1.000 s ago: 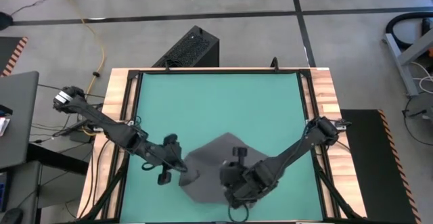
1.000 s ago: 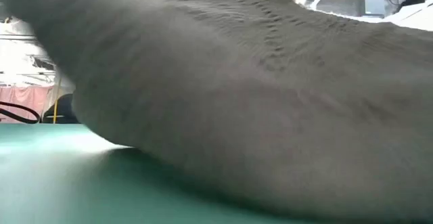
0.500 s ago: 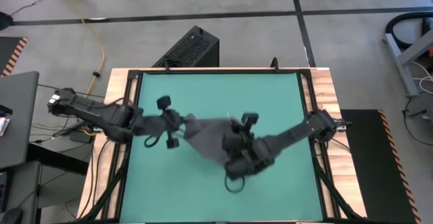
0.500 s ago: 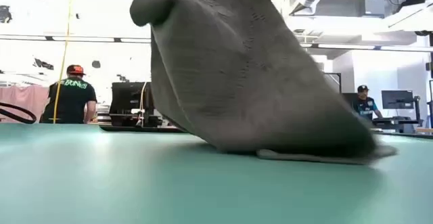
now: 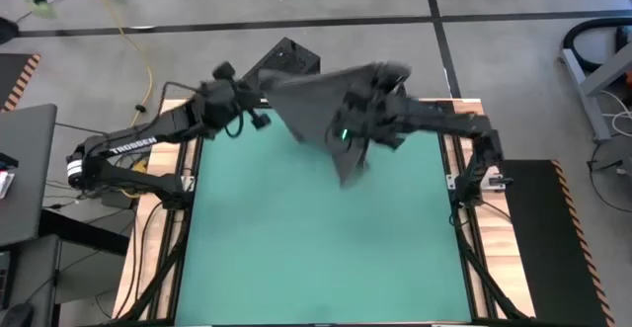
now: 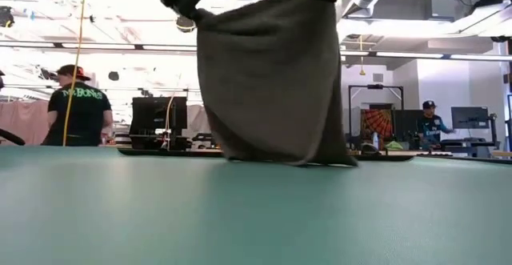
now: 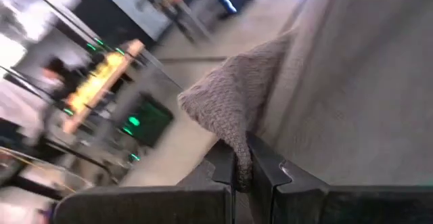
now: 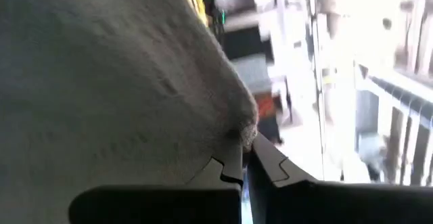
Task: Roll towel into tight, uniform cylinder
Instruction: Roll the gray towel
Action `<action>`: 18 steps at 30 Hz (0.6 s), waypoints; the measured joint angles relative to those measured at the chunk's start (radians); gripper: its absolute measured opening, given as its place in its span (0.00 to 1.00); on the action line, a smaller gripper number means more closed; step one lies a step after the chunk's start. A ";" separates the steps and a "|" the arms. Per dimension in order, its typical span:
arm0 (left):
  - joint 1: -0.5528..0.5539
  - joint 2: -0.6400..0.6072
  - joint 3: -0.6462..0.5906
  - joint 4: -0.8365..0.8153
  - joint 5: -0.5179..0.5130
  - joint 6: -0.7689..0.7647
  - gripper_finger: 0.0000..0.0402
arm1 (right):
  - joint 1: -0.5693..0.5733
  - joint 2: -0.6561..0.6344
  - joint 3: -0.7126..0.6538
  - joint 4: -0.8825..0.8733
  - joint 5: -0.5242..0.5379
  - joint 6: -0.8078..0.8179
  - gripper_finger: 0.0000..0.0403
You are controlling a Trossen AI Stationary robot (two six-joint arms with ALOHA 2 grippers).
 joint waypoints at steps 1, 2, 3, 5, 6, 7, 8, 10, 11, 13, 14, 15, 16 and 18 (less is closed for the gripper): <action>0.017 0.000 0.022 0.008 0.011 0.017 0.00 | -0.022 -0.021 0.000 0.011 -0.005 -0.005 0.04; 0.027 0.000 0.044 0.006 0.020 0.016 0.00 | -0.036 -0.039 0.000 0.019 -0.012 -0.004 0.04; 0.030 0.000 0.066 -0.010 0.024 -0.005 0.00 | -0.043 -0.057 0.000 0.025 -0.027 0.002 0.04; 0.030 0.000 0.113 -0.069 0.062 -0.061 0.00 | -0.038 -0.092 0.000 0.046 -0.089 0.009 0.04; 0.029 -0.004 0.134 -0.105 0.096 -0.089 0.00 | -0.027 -0.107 0.000 0.059 -0.127 0.010 0.04; 0.026 -0.006 0.151 -0.150 0.135 -0.134 0.00 | -0.011 -0.118 0.000 0.075 -0.172 0.013 0.04; 0.021 -0.008 0.166 -0.195 0.176 -0.187 0.00 | 0.009 -0.126 0.000 0.085 -0.221 0.027 0.04; 0.004 -0.011 0.173 -0.272 0.288 -0.304 0.00 | 0.058 -0.133 0.002 0.094 -0.315 0.093 0.04; -0.004 -0.011 0.166 -0.314 0.340 -0.344 0.00 | 0.089 -0.127 0.002 0.085 -0.360 0.136 0.04; -0.032 -0.008 0.130 -0.406 0.413 -0.410 0.00 | 0.158 -0.108 0.000 0.035 -0.440 0.247 0.04; -0.051 -0.006 0.099 -0.447 0.436 -0.443 0.00 | 0.196 -0.094 -0.007 0.004 -0.473 0.314 0.04; -0.073 -0.006 0.063 -0.474 0.449 -0.481 0.00 | 0.237 -0.078 -0.015 -0.037 -0.504 0.390 0.04; -0.100 -0.006 0.022 -0.483 0.457 -0.520 0.00 | 0.277 -0.061 -0.029 -0.058 -0.535 0.467 0.04; -0.157 -0.015 -0.064 -0.493 0.469 -0.605 0.00 | 0.362 -0.039 -0.078 -0.043 -0.594 0.557 0.04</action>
